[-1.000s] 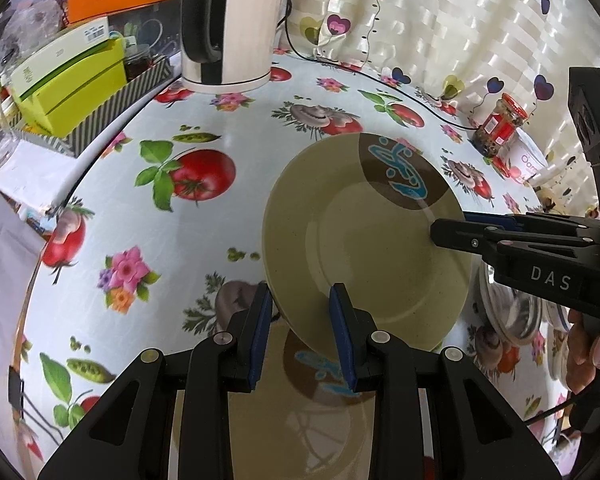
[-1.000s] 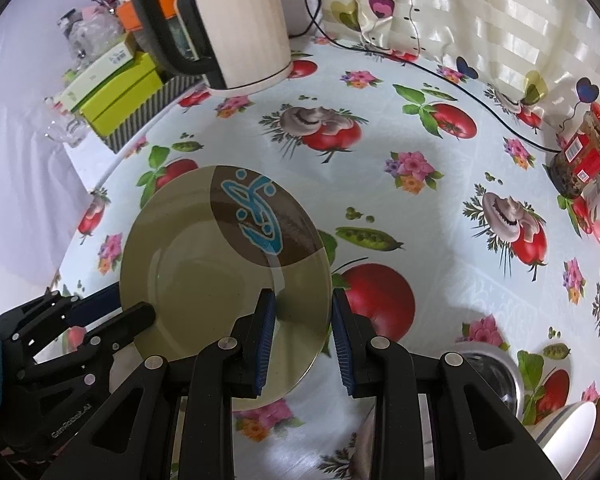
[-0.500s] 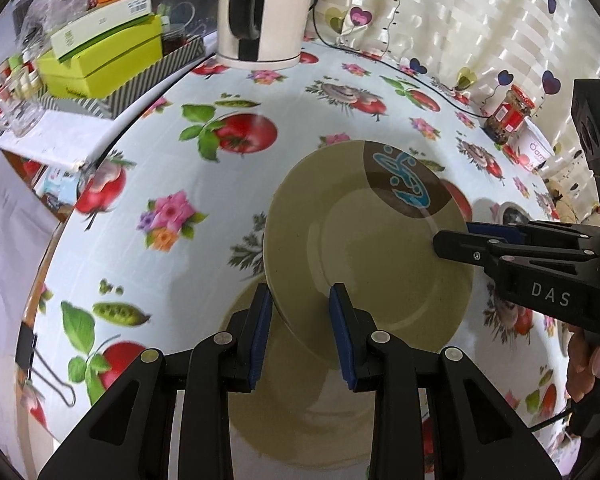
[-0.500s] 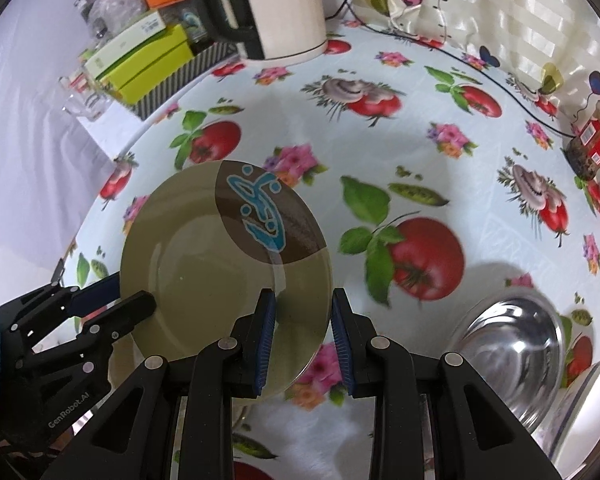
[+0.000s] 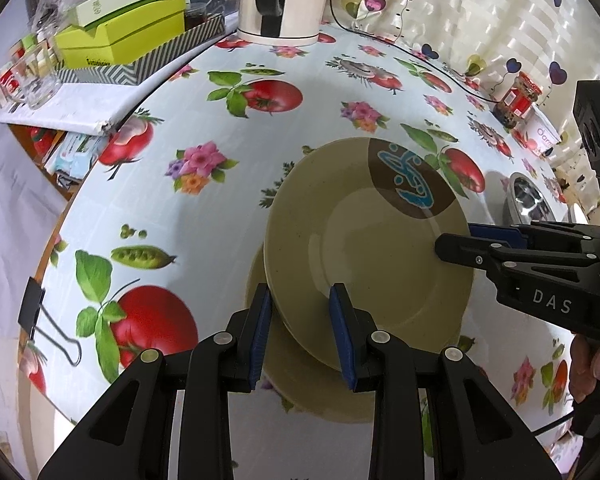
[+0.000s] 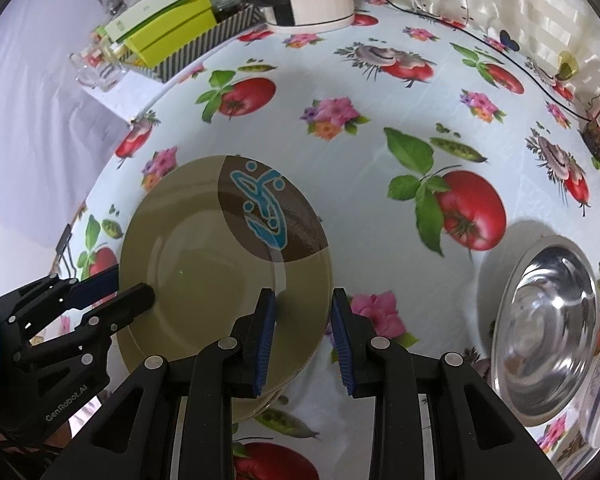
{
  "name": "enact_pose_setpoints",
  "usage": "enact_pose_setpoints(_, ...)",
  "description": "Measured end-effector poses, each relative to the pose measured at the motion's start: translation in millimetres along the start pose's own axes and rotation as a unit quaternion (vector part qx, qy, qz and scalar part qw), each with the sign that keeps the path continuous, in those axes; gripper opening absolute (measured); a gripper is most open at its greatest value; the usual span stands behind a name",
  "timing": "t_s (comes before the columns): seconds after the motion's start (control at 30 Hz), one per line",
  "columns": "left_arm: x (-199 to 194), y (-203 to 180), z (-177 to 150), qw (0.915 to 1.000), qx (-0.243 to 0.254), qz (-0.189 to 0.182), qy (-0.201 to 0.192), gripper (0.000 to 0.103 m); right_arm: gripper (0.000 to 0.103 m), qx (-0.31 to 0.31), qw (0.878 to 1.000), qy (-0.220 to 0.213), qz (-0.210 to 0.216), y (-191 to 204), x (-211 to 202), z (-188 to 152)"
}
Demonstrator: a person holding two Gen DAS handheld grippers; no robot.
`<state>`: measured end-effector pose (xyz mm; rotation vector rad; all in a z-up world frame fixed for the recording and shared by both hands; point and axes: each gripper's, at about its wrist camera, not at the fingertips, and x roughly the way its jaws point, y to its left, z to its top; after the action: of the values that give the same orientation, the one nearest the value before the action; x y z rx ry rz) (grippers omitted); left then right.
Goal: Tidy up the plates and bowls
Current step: 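Lower the left-held plate onto the stack held by the right gripper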
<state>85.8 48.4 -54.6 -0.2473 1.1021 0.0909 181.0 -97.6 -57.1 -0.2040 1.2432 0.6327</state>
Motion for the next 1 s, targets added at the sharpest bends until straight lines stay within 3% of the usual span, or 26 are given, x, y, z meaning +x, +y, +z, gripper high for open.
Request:
enact_pose_setpoints(0.6, -10.0, 3.9, -17.9, 0.9999, -0.002, 0.014, -0.004, 0.031, 0.030, -0.014, 1.000, 0.001, 0.003, 15.1, 3.4, -17.2)
enact_pose_setpoints(1.0, -13.3, 5.2, -25.0, 0.9999, -0.008, 0.009, -0.009, 0.031, 0.034, -0.039, 0.999, -0.008, -0.020, 27.0, 3.8, -24.4)
